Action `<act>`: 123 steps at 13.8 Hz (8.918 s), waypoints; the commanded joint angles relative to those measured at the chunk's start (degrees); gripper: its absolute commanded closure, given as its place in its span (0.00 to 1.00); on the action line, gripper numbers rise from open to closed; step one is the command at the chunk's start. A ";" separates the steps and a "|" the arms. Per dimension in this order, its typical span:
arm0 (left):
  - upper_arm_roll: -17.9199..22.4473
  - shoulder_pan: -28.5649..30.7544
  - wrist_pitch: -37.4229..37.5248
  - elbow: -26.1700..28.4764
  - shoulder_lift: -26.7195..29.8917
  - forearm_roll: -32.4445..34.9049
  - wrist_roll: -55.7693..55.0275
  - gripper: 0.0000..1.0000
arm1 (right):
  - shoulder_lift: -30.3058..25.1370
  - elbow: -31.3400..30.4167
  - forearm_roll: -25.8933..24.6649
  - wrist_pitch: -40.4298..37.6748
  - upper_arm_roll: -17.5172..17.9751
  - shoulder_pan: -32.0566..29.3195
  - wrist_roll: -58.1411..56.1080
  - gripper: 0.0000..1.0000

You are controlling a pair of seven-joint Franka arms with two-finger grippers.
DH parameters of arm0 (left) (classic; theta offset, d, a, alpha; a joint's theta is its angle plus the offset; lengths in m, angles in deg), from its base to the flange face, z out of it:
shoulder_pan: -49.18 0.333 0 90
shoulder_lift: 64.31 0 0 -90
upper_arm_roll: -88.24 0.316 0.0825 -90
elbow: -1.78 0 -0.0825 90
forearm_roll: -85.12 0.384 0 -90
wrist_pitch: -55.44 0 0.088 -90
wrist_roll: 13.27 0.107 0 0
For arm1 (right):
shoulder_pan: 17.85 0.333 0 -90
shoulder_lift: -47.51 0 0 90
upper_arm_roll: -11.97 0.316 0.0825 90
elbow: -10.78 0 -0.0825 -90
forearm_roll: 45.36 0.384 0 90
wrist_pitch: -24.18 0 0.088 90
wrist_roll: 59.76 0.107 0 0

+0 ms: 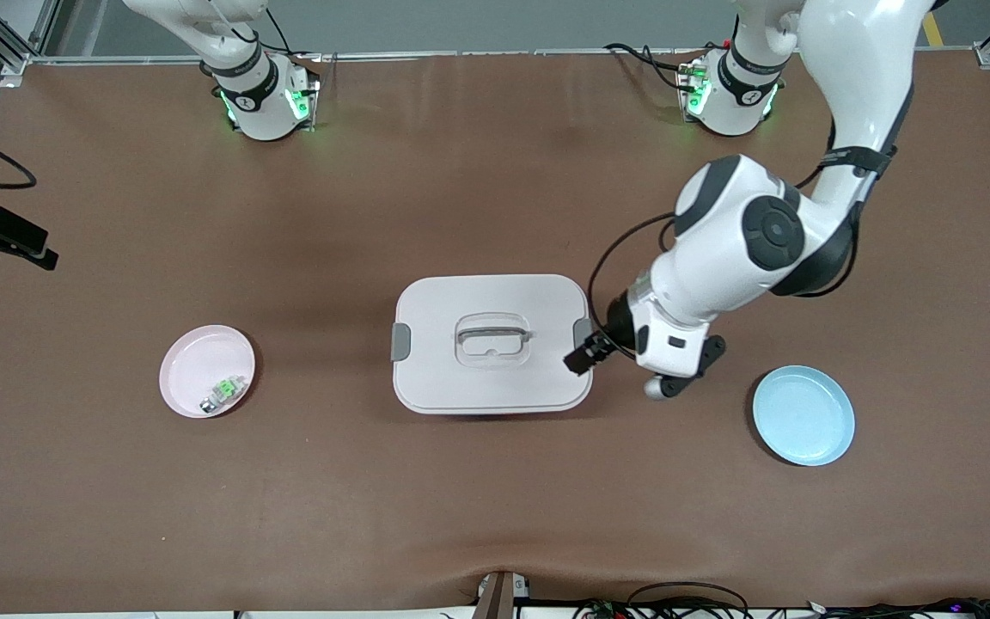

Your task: Transfer orange switch to right arm and place

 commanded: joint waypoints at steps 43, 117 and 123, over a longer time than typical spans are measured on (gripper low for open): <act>0.19 -17.66 -5.34 -9.86 -4.66 -2.00 -49.47 1.00 | -14.83 -44.42 70.56 60.97 0.99 30.35 -13.10 0.00; 1.42 25.58 23.84 -9.42 5.18 17.34 31.64 0.00 | 0.56 -35.45 4.13 43.04 0.46 8.65 -69.26 1.00; 1.33 28.48 28.06 -9.25 10.26 17.34 47.79 0.00 | 2.84 -42.48 3.95 54.89 0.46 3.04 -80.94 1.00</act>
